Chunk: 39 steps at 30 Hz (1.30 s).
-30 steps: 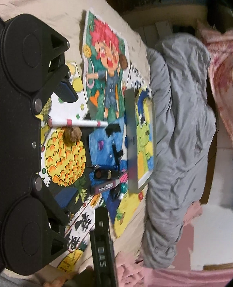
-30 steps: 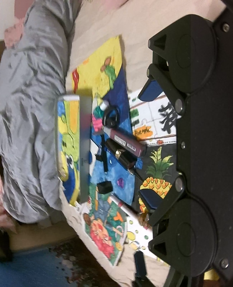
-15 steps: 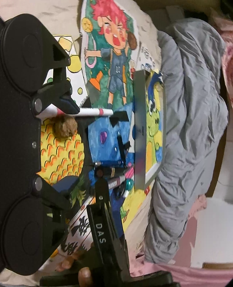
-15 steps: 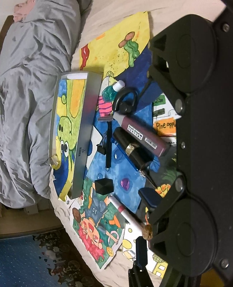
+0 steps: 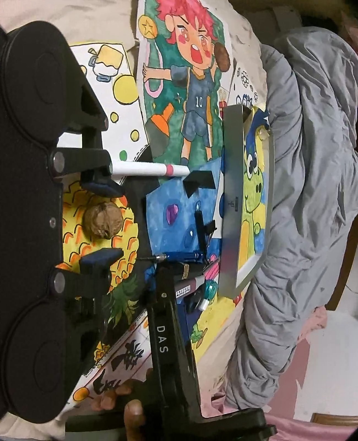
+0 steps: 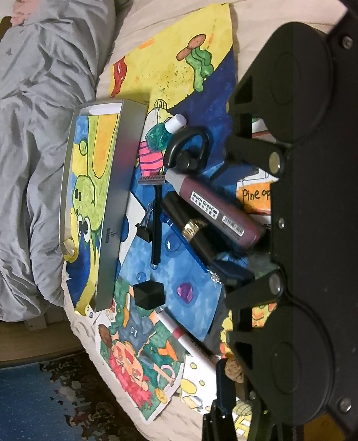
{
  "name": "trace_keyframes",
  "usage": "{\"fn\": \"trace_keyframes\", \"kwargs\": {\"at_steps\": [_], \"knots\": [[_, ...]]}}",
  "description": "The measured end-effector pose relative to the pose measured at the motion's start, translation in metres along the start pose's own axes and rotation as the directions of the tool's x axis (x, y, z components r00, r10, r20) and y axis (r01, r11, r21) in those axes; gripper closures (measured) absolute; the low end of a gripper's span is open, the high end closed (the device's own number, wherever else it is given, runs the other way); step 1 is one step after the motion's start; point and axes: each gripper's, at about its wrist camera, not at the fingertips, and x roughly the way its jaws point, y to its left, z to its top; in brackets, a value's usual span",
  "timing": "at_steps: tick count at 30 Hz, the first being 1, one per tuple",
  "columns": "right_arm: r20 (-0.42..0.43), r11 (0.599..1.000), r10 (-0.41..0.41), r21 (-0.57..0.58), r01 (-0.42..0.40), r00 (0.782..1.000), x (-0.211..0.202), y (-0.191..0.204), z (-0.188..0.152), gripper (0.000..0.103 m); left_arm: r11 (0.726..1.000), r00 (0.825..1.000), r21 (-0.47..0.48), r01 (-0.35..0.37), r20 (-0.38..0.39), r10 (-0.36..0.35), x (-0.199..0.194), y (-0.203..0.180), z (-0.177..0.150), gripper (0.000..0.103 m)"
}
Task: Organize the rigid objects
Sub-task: 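Close the left tool on the brown walnut while the right tool grasps the maroon marker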
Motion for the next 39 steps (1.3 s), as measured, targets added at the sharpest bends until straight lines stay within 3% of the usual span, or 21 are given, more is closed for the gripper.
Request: {"fn": "trace_keyframes", "kwargs": {"at_steps": [10, 29, 39], "knots": [[-0.038, 0.998, 0.015, -0.062, -0.018, 0.999, -0.003, 0.011, -0.003, 0.082, 1.000, 1.000, 0.022, -0.015, 0.002, 0.015, 0.004, -0.002, 0.000, 0.072], [-0.012, 0.995, -0.002, -0.095, 0.000, 1.000, -0.011, 0.022, -0.009, 0.089, 0.991, 0.997, 0.116, -0.069, 0.031, 0.066, 0.009, -0.016, -0.001, 0.073], [0.068, 0.989, -0.035, -0.144, 0.045, 0.997, -0.034, 0.026, -0.007, 0.089, 0.989, 0.992, 0.110, -0.102, 0.089, 0.093, 0.000, -0.022, 0.012, 0.073]]}}
